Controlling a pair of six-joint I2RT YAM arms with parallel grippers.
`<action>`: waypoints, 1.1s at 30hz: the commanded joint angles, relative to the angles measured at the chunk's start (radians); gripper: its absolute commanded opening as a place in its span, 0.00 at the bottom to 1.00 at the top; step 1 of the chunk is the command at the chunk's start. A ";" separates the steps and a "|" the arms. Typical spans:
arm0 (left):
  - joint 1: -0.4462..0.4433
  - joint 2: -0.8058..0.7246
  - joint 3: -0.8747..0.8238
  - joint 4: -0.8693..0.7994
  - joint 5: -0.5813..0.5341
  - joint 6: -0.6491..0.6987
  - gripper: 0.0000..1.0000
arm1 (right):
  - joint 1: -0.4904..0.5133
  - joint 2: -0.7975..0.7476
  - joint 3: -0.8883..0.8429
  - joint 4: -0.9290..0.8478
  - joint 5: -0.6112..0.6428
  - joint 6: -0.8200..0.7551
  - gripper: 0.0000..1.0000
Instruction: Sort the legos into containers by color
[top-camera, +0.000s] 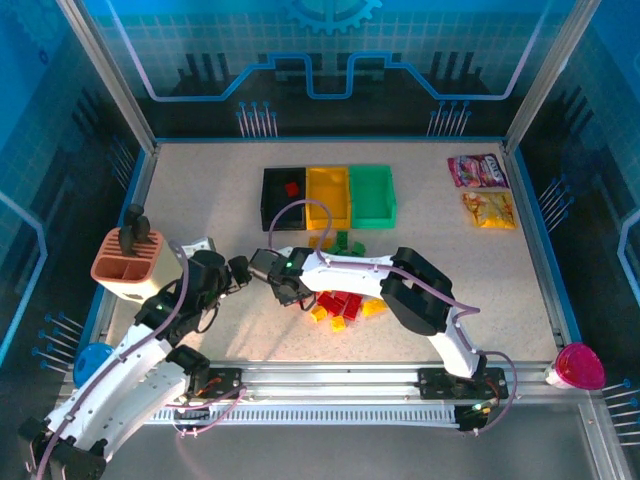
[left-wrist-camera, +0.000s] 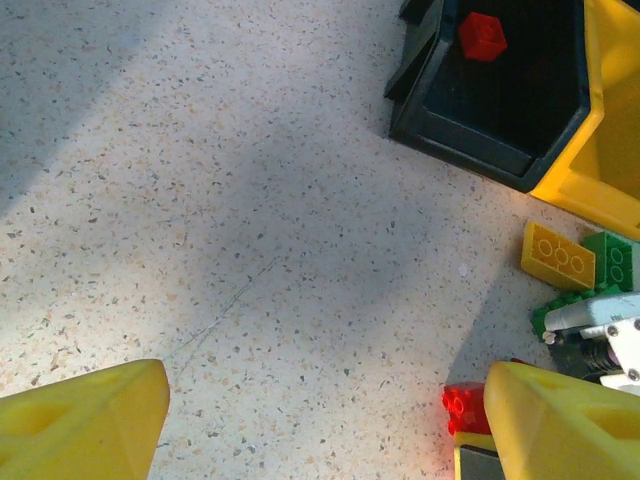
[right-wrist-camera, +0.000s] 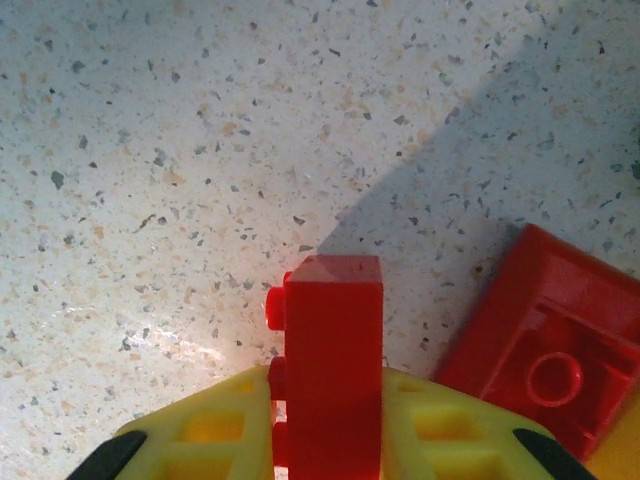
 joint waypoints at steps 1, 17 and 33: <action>-0.006 -0.017 -0.018 -0.021 -0.020 -0.023 0.83 | 0.013 -0.009 0.042 -0.052 0.051 -0.011 0.21; -0.011 -0.117 -0.051 -0.044 0.026 -0.021 0.82 | -0.178 -0.072 0.260 -0.010 -0.091 -0.242 0.22; -0.067 -0.204 -0.138 -0.030 0.062 -0.094 0.81 | -0.358 0.251 0.746 -0.059 -0.208 -0.308 0.21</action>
